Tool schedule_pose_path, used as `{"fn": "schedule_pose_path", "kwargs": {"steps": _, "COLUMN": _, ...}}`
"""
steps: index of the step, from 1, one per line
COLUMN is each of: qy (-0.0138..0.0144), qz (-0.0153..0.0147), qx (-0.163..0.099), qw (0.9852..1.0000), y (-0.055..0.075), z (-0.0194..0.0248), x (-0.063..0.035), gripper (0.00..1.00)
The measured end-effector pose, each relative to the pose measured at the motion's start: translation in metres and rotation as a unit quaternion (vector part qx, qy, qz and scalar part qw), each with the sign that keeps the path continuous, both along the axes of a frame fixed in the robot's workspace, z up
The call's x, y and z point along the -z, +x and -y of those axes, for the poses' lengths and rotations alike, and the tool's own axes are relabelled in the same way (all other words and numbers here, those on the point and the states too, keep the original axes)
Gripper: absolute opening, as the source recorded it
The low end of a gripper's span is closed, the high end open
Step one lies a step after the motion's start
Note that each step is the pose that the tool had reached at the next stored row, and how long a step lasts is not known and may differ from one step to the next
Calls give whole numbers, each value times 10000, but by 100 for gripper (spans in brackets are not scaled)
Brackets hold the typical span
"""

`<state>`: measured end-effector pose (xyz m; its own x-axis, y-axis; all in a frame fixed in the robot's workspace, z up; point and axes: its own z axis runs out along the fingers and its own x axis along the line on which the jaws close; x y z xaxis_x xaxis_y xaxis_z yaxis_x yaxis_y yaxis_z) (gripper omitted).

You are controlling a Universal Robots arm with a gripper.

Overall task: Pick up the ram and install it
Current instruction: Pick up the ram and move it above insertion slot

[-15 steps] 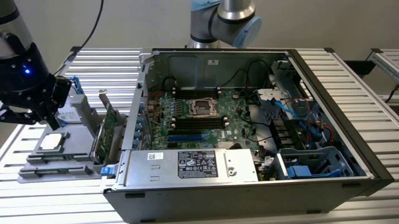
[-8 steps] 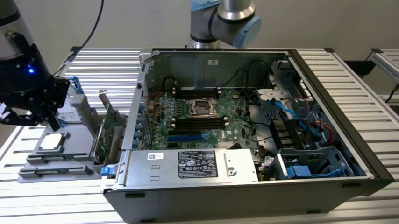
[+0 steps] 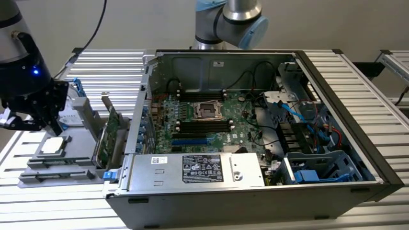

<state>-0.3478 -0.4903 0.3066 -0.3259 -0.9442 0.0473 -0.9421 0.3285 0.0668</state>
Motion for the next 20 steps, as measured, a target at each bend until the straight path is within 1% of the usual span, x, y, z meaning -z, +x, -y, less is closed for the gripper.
{"fn": "schedule_pose_path", "kwargs": {"steps": 2, "qy": 0, "qz": 0, "qx": -179, "qw": 9998, "y": 0, "z": 0, "x": 2, "gripper": 11}}
{"fn": "schedule_pose_path", "kwargs": {"steps": 5, "qy": 0, "qz": 0, "qx": -449, "qw": 9990, "y": -2, "z": 0, "x": 3, "gripper": 11}}
{"fn": "schedule_pose_path", "kwargs": {"steps": 7, "qy": 0, "qz": 0, "qx": -631, "qw": 9980, "y": -5, "z": 0, "x": 3, "gripper": 11}}
{"fn": "schedule_pose_path", "kwargs": {"steps": 10, "qy": 0, "qz": 0, "qx": -909, "qw": 9959, "y": -9, "z": 0, "x": 3, "gripper": 11}}
{"fn": "schedule_pose_path", "kwargs": {"steps": 12, "qy": 0, "qz": 0, "qx": -1088, "qw": 9941, "y": -11, "z": 0, "x": 3, "gripper": 11}}
{"fn": "schedule_pose_path", "kwargs": {"steps": 15, "qy": 1, "qz": 1, "qx": -1355, "qw": 9908, "y": -16, "z": 0, "x": 4, "gripper": 11}}
{"fn": "schedule_pose_path", "kwargs": {"steps": 17, "qy": 1, "qz": 1, "qx": -1538, "qw": 9881, "y": -18, "z": 0, "x": 4, "gripper": 11}}
{"fn": "schedule_pose_path", "kwargs": {"steps": 20, "qy": 0, "qz": 0, "qx": -1807, "qw": 9835, "y": -21, "z": 0, "x": 3, "gripper": 11}}
